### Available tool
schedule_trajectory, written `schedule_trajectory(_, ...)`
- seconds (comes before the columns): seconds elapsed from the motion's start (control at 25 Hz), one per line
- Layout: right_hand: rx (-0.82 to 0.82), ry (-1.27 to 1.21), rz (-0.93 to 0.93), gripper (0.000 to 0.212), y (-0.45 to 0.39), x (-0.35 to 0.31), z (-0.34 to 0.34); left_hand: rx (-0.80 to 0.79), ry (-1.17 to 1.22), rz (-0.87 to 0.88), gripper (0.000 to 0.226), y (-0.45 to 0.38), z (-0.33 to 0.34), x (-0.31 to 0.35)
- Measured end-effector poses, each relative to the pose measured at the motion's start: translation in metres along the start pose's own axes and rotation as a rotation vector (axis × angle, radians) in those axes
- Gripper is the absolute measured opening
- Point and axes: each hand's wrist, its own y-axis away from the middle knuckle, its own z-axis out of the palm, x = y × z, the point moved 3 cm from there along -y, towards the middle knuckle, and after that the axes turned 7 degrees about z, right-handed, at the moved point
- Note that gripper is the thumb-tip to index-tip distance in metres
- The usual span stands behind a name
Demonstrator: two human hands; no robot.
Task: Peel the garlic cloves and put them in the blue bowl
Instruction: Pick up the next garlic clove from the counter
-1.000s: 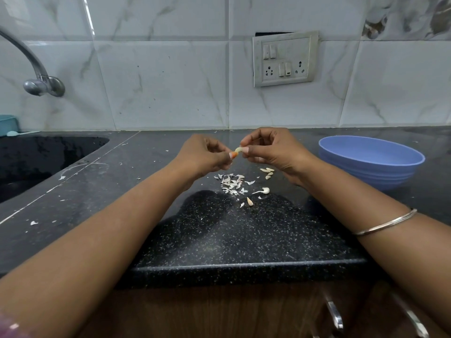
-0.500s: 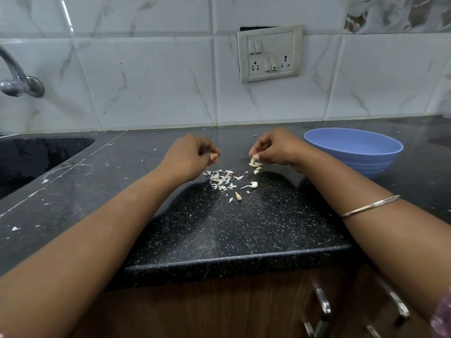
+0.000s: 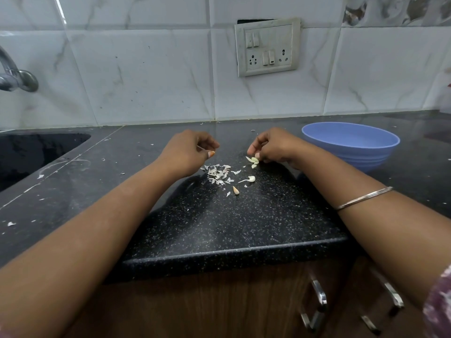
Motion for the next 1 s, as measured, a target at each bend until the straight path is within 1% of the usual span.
schedule_trajectory(0.16, 0.014, -0.03, 0.01, 0.035, 0.005, -0.004, -0.002, -0.002, -0.006, 0.01, 0.018, 0.001, 0.0, 0.002)
schedule_trajectory(0.28, -0.003, -0.061, 0.0, 0.028, 0.009, -0.007, -0.003, -0.002, -0.015, 0.018, 0.019, 0.002, -0.001, 0.003)
schedule_trajectory(0.44, -0.026, -0.065, -0.081, 0.016, 0.013, -0.015, -0.006, -0.01, -0.018, 0.013, 0.019, 0.002, -0.001, 0.004)
schedule_trajectory(0.56, -0.055, -0.115, -0.136, 0.017, 0.018, -0.022, -0.009, -0.015, -0.028, 0.015, 0.019, 0.002, 0.0, 0.004)
schedule_trajectory(0.68, -0.139, -0.138, -0.183, 0.019, 0.026, -0.028, -0.008, -0.02, -0.028, 0.022, 0.018, 0.002, -0.001, 0.004)
schedule_trajectory(0.76, -0.225, -0.061, -0.232, 0.019, 0.031, -0.032, -0.006, -0.025, -0.032, 0.031, 0.019, 0.002, -0.001, 0.004)
schedule_trajectory(0.88, -0.409, 0.084, -0.302, 0.021, 0.044, -0.039, -0.002, -0.027, -0.042, 0.045, 0.019, 0.001, -0.001, 0.005)
schedule_trajectory(1.0, -0.545, 0.137, -0.374, 0.02, 0.056, -0.044, 0.001, -0.024, -0.046, 0.052, 0.017, 0.001, -0.001, 0.004)
